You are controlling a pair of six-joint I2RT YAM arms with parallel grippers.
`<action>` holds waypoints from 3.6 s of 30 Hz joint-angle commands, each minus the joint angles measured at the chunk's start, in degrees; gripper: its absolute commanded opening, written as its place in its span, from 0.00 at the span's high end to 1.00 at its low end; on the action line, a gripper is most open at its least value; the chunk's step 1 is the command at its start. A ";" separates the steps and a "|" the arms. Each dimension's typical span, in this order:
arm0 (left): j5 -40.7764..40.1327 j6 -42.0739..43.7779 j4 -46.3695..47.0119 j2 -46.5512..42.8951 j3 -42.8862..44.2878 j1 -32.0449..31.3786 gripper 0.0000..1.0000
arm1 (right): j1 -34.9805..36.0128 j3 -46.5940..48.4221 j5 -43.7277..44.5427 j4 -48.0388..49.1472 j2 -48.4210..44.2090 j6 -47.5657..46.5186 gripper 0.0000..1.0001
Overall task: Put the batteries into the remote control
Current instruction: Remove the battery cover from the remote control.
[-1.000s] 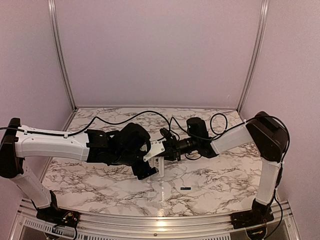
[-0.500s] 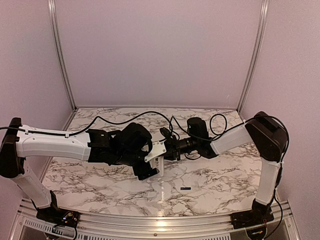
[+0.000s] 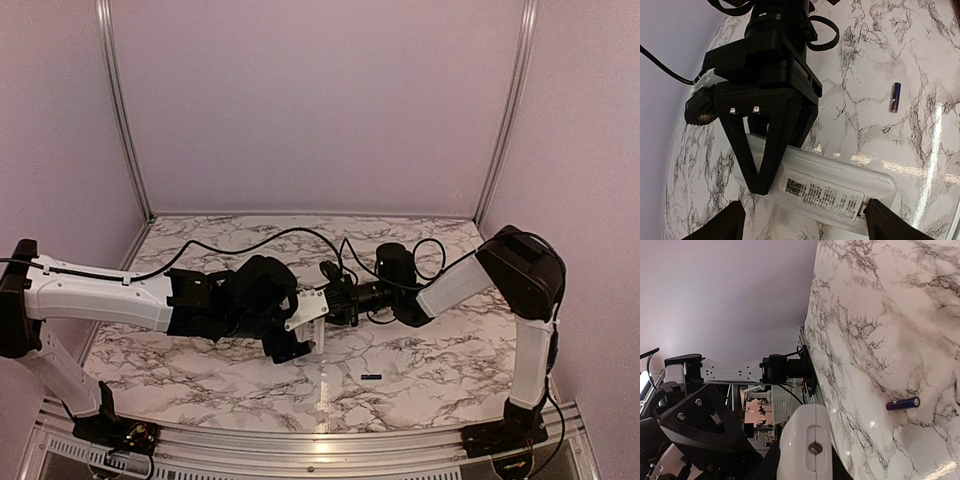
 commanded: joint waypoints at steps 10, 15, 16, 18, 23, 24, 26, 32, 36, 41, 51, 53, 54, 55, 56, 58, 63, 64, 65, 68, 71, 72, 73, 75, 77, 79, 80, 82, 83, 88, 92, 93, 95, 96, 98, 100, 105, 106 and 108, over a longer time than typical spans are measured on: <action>-9.00 0.87 4.87 -6.25 -2.65 0.86 0.13 | 1.03 0.41 -2.79 0.30 -0.51 1.38 1.00; -6.86 0.20 3.82 -7.29 -4.00 0.95 0.13 | 0.21 -0.19 -2.07 -1.07 -0.31 0.51 1.00; -5.29 0.29 3.47 -7.49 -4.23 0.89 0.13 | 0.09 -0.25 -1.97 -1.14 -0.30 0.55 1.00; -1.37 0.99 2.53 -7.77 -4.48 0.86 0.13 | 0.05 -0.19 -1.88 -1.38 -0.38 0.38 1.00; 5.21 0.97 0.69 -6.16 -3.05 0.78 0.11 | 0.41 0.61 -2.07 -2.78 -0.56 -0.66 1.00; 6.07 0.96 0.14 -5.64 -2.62 0.78 0.11 | 0.56 0.70 -2.17 -2.87 -0.59 -0.78 1.00; 7.08 1.01 -1.05 -4.64 -1.78 0.78 0.10 | 0.70 0.81 -2.23 -2.92 -0.73 -0.89 1.00; 7.88 0.66 -2.35 -2.85 -0.77 0.78 0.11 | 1.18 1.22 -2.42 -3.54 -1.09 -1.54 1.00; 7.39 0.56 -2.82 -2.10 -0.21 0.78 0.12 | 1.61 1.37 -2.42 -3.86 -1.22 -1.74 1.00; 7.66 0.48 -3.17 -1.24 0.06 0.78 0.13 | 1.74 1.54 -2.53 -3.71 -1.34 -1.97 1.00; 9.14 0.29 -3.62 -0.33 0.70 0.78 0.14 | 1.97 1.81 -2.62 -3.81 -1.61 -2.26 1.00; 9.35 0.27 -3.85 0.15 0.78 0.78 0.14 | 1.98 1.87 -2.62 -3.86 -1.69 -2.26 1.00; 9.49 0.23 -3.99 0.42 0.86 0.78 0.14 | 2.09 1.92 -2.68 -3.80 -1.71 -2.28 1.00; 9.62 0.24 -4.23 0.81 0.98 0.78 0.14 | 2.16 1.95 -2.70 -3.75 -1.75 -2.26 1.00; 9.63 0.18 -4.33 1.12 1.13 0.79 0.14 | 2.24 2.01 -2.75 -3.66 -1.79 -2.26 1.00; 9.65 0.10 -4.68 1.74 1.43 0.78 0.13 | 2.56 2.12 -3.01 -3.56 -1.94 -2.28 1.00; 10.43 0.30 -5.61 2.32 1.36 0.78 0.14 | 2.73 2.25 -3.27 -3.78 -2.71 -2.80 1.00; 10.33 0.42 -5.74 2.42 1.12 0.78 0.14 | 2.79 2.21 -3.38 -3.57 -2.76 -2.69 1.00; 9.85 0.44 -5.78 2.51 0.85 0.78 0.14 | 2.81 2.25 -3.53 -3.35 -2.76 -2.58 1.00; 6.80 0.45 -5.07 2.43 0.44 0.78 0.15 | 3.01 2.13 -3.97 -2.34 -2.81 -1.78 1.00; 0.97 0.56 -3.48 2.14 0.43 0.79 0.19 | 3.18 1.37 -4.25 0.57 -2.64 0.36 1.00; -1.13 0.41 -2.87 1.99 0.43 0.78 0.19 | 3.25 1.19 -4.35 1.57 -2.47 1.14 1.00; -3.03 0.27 -2.04 1.63 0.32 0.78 0.19 | 3.25 0.97 -4.44 2.25 -2.29 1.75 1.00; -5.81 0.59 -0.35 0.20 -0.31 0.78 0.19 | 3.42 0.81 -4.50 2.57 -1.94 2.44 1.00; -7.30 1.18 1.93 -2.18 -1.63 0.69 0.19 | 3.38 0.72 -4.46 2.37 -1.60 2.63 1.00; -8.37 1.59 4.14 -4.65 -2.93 0.54 0.17 | 3.43 0.57 -4.32 2.47 -1.21 3.13 1.00; -9.01 1.81 6.25 -6.00 -4.39 0.40 0.16 | 3.43 0.54 -4.14 2.38 -1.11 3.33 1.00; -9.50 2.14 9.41 -8.30 -6.17 0.10 0.14 | 3.46 0.63 -3.99 2.13 -0.80 3.72 1.00; -9.82 2.12 10.71 -9.14 -6.79 0.08 0.14 | 3.49 0.63 -3.90 1.97 -0.68 3.79 1.00; -12.19 3.15 10.81 -10.61 -7.38 -0.01 0.14 | 3.28 0.49 -3.61 1.11 -0.31 3.71 1.00; -2.20 3.40 6.47 -12.56 -7.66 0.03 0.14 | 2.54 0.43 -2.75 -0.42 -0.54 2.71 1.00; 1.86 3.42 5.45 -12.73 -7.50 -0.07 0.13 | 2.53 0.70 -2.67 -1.54 -0.61 1.83 1.00; 6.14 3.52 3.15 -12.29 -6.75 -0.18 0.11 | 2.63 1.33 -2.39 -4.14 -0.94 0.00 1.00; 7.56 3.46 2.22 -11.72 -6.28 -0.19 0.10 | 2.70 1.64 -2.31 -5.39 -1.18 -0.90 1.00; 9.83 3.20 0.68 -10.52 -5.03 -0.18 0.09 | 2.85 2.31 -2.00 -8.96 -1.88 -3.20 1.00; 11.53 3.03 -0.46 -9.17 -4.03 -0.26 0.07 | 2.98 2.63 -1.79 -10.20 -2.29 -4.33 1.00; 12.23 2.65 -1.19 -7.51 -3.11 -0.28 0.04 | 3.20 2.99 -1.91 -10.57 -2.67 -4.64 1.00; 11.99 2.56 -1.22 -7.16 -2.94 -0.28 0.03 | 3.37 3.06 -1.91 -10.49 -2.65 -4.68 1.00; 11.80 2.60 -1.63 -6.36 -2.66 -0.25 0.04 | 3.58 3.24 -2.07 -10.52 -2.67 -4.62 1.00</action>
